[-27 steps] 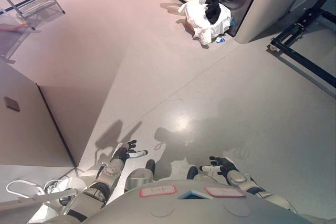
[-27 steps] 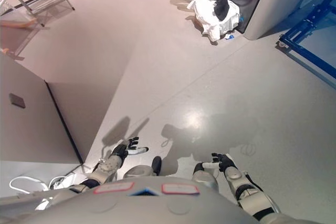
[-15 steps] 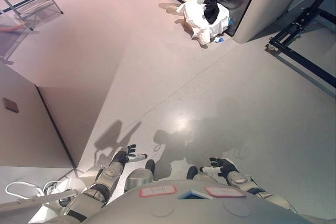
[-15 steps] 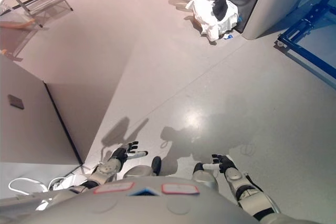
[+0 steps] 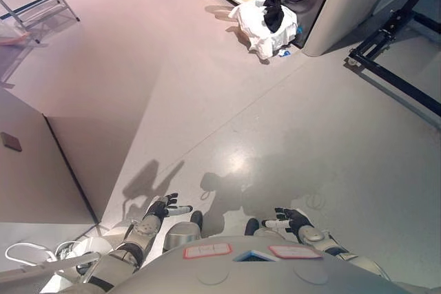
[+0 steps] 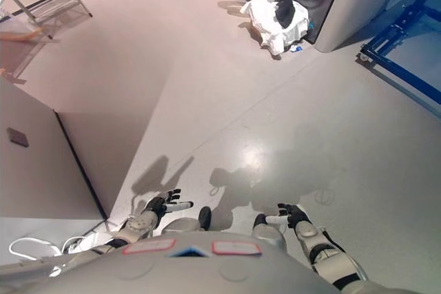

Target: Put the clothes in the basket into the washing machine.

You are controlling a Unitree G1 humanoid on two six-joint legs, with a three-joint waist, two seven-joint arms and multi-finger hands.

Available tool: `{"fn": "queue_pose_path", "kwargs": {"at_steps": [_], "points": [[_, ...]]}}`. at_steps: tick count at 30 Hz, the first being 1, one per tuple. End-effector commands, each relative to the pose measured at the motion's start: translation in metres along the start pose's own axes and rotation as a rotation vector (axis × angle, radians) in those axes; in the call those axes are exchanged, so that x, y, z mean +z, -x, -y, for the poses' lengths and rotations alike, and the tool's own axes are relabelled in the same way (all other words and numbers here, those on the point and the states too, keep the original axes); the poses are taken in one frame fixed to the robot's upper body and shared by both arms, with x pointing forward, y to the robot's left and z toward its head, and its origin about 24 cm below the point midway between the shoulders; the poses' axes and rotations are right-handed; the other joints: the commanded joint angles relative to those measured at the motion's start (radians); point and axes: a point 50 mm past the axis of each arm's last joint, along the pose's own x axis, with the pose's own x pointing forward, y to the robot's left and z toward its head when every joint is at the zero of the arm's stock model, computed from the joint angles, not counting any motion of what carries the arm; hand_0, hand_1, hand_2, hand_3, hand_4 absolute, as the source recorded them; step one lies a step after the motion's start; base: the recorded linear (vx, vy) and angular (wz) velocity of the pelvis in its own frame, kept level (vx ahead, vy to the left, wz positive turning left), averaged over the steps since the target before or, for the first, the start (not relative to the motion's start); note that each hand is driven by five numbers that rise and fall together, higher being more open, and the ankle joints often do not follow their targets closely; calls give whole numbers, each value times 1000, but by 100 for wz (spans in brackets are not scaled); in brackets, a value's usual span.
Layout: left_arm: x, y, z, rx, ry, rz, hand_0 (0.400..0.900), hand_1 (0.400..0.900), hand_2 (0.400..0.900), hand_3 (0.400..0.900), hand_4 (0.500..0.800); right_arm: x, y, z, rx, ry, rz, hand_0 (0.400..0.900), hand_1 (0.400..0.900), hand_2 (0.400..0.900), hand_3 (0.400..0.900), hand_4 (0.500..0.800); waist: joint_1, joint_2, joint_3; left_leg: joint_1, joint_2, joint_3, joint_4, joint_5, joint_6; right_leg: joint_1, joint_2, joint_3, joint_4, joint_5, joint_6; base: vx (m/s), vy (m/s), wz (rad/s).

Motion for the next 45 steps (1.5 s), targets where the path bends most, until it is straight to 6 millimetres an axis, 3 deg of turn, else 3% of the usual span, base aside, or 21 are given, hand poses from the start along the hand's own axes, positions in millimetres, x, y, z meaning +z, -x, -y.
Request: {"fn": "queue_pose_path", "kwargs": {"at_steps": [1, 4, 7, 10, 14, 19, 21, 23, 26, 28, 30, 31, 32, 33, 34, 35, 36, 39, 41, 43, 45], "points": [[23, -6, -25, 73, 36, 52, 900, 900, 900, 900, 800, 25, -4, 12, -26, 34, 59, 900, 900, 900, 900, 800, 7, -23, 23, -12, -48, 49, 3, -65, 36, 9, -55, 69, 84, -39, 70, -11, 128, -21], [27, -6, -30, 86, 57, 64, 900, 900, 900, 900, 800, 34, -4, 18, -41, 4, 83, 900, 900, 900, 900, 800, 8, -13, 46, -12, -63, 48, 9, -65, 60, -62, -67, 90, 237, -53, 85, -10, 141, -9], [29, -6, -31, 75, 63, 78, 900, 900, 900, 900, 800, 36, -4, 23, -47, -19, 100, 900, 900, 900, 900, 800, -16, 4, 80, 7, -80, 29, 15, -65, 86, -162, -77, 128, 485, 59, 103, 23, 180, 13], [30, -6, -36, 89, 46, 82, 900, 900, 900, 900, 800, 37, -3, 27, -58, -32, 103, 900, 900, 900, 900, 800, -36, 28, 118, 47, -75, 1, 3, -71, 95, -263, -58, 151, 635, 88, 91, 119, 126, 22], [31, -6, -41, 97, 0, 65, 900, 900, 900, 900, 800, 27, -2, 40, -109, -60, 70, 900, 900, 900, 900, 800, -67, 32, 134, 95, -82, -30, 3, -111, 84, -318, -78, 119, 448, 70, 82, 270, -15, 38], [38, -9, -41, 96, -43, 59, 900, 900, 900, 900, 800, 25, -2, 41, -121, -83, 53, 900, 900, 900, 900, 800, -112, 13, 130, 191, -77, -55, 3, -206, 44, -349, -108, 86, 63, 193, 130, 414, -122, 34], [37, -9, -40, 93, -39, 57, 900, 900, 900, 900, 800, 24, -2, 39, -117, -88, 53, 900, 900, 900, 900, 800, -125, 10, 123, 231, -61, -63, 3, -238, 32, -355, -99, 84, 50, 213, 135, 434, -141, 25], [36, -8, -37, 77, -38, 58, 900, 900, 900, 900, 800, 23, -1, 39, -113, -93, 57, 900, 900, 900, 900, 800, -141, 10, 101, 269, -32, -76, 3, -258, 19, -341, -63, 109, 50, 212, 115, 445, -185, 39], [32, -8, -30, 61, -15, 52, 900, 900, 900, 900, 800, 17, -1, 38, -106, -87, 42, 900, 900, 900, 900, 800, -145, 30, 74, 267, 30, -94, 128, -158, -23, -311, 9, 135, 87, 175, 70, 520, -248, 38], [30, -8, -25, 57, -12, 40, 900, 900, 900, 900, 800, 24, -2, 36, -98, -81, 61, 900, 900, 900, 900, 800, -127, 26, 80, 143, 27, -108, 415, 12, -52, -250, 38, 132, 94, 132, 18, 444, -270, 21], [27, -8, -26, 56, -15, 28, 900, 900, 900, 900, 800, 31, -2, 40, -110, -96, 85, 900, 900, 900, 900, 800, -100, -11, 109, 6, -8, -122, 711, 101, -44, -180, 41, 142, 82, 89, -22, 350, -284, 9], [27, -8, -26, 56, -15, 28, 900, 900, 900, 900, 800, 31, -2, 40, -110, -96, 85, 900, 900, 900, 900, 800, -100, -12, 108, 5, -9, -122, 710, 101, -44, -180, 40, 141, 82, 89, -22, 413, -321, -15], [26, -8, -25, 59, -11, 20, 900, 900, 900, 900, 800, 42, -2, 45, -125, -100, 127, 900, 900, 900, 900, 800, -59, -34, 148, -102, -52, -110, 882, 85, -17, -115, 45, 161, 63, 60, -40, 362, -272, -24], [25, -8, -24, 56, -2, 17, 900, 900, 900, 900, 800, 47, -2, 47, -135, -101, 140, 900, 900, 900, 900, 800, -42, -46, 164, -197, -57, -101, 930, 71, 0, -92, 41, 174, 59, 41, -47, 502, -324, -43], [24, -8, -22, 54, 8, 12, 900, 900, 900, 900, 800, 51, -2, 48, -143, -106, 153, 900, 900, 900, 900, 800, -19, -48, 175, -273, -67, -87, 918, 46, 6, -71, 48, 191, 62, 24, -53, 564, -194, -52], [18, -7, -20, 59, 13, -2, 900, 900, 900, 900, 800, 58, -1, 52, -160, -110, 177, 900, 900, 900, 900, 800, 5, -52, 176, -375, -45, -52, 777, 44, 5, -24, 59, 206, 61, -10, -55, 477, -115, -48], [18, -7, -20, 59, 13, -3, 900, 900, 900, 900, 800, 57, -1, 52, -160, -110, 177, 900, 900, 900, 900, 800, 9, -50, 180, -369, -41, -49, 780, 38, 5, -19, 61, 210, 60, -12, -56, 541, -63, -44], [15, -6, -19, 67, 6, 2, 900, 900, 900, 900, 800, 63, -1, 53, -169, -115, 203, 900, 900, 900, 900, 800, 48, -21, 165, -384, 22, 12, 297, 121, -26, 90, 103, 236, 30, -91, -48, 627, 37, -36], [12, -5, -18, 65, 5, -6, 900, 900, 900, 900, 800, 60, -1, 49, -164, -106, 197, 900, 900, 900, 900, 800, 74, 0, 135, -417, 20, 22, 3, 138, -37, 165, 121, 274, 30, -159, -40, 913, 99, -63], [8, -4, -17, 63, 12, -19, 900, 900, 900, 900, 800, 59, -2, 46, -154, -102, 193, 900, 900, 900, 900, 800, 77, -10, 123, -440, 11, 28, 3, 126, -36, 194, 106, 282, 39, -184, -32, 589, 94, -45], [0, -2, -18, 71, 35, -43, 900, 900, 900, 900, 800, 57, -2, 39, -127, -99, 187, 900, 900, 900, 900, 800, 86, -16, 90, -389, 6, 40, 3, 175, -26, 239, 90, 314, 86, -217, -20, 662, 166, -59]]}}
